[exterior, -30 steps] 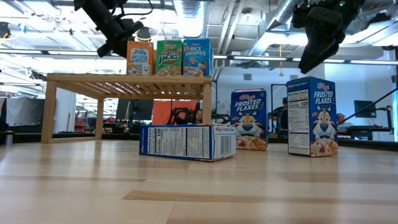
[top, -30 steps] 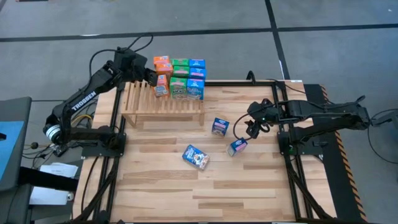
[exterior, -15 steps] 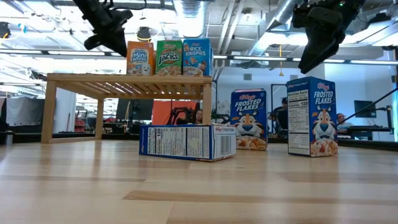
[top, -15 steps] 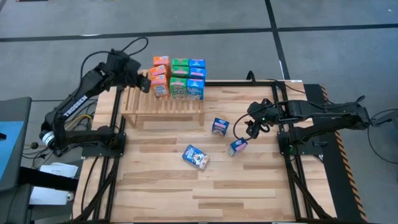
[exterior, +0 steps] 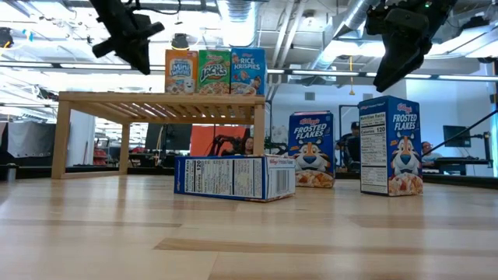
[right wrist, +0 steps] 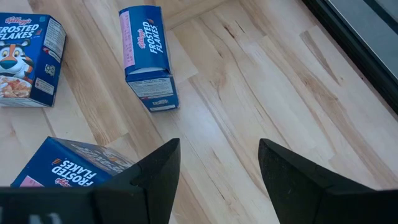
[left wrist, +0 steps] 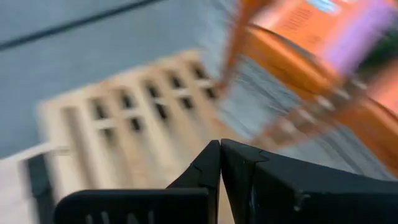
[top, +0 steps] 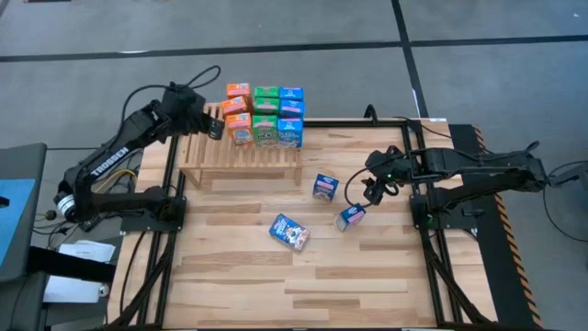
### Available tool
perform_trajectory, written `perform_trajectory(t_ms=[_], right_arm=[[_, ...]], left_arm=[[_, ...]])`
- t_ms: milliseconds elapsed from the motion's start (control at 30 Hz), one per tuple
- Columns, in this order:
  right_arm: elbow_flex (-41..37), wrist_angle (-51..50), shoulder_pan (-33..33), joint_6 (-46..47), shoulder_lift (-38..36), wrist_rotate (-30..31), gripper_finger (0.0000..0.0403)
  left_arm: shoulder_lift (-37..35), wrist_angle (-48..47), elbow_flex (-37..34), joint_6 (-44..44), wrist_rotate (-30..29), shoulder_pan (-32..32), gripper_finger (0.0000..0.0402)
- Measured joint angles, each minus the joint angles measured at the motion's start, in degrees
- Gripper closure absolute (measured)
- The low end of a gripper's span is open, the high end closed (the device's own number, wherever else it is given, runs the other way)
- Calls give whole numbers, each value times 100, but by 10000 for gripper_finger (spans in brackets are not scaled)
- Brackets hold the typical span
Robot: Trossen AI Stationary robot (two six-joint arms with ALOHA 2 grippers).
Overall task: Stack cereal on shelf
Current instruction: Put the top blue cereal on the shelf
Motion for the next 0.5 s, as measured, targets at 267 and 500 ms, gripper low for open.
perform_trajectory(t_ms=[267,500], right_arm=[[0,-2,0,-111,2,-2,163],[0,0,0,-228,2,-1,163]], left_arm=[[-500,-26,0,-641,1164,-141,401],[-639,310,0,-1035,-147,-460,401]])
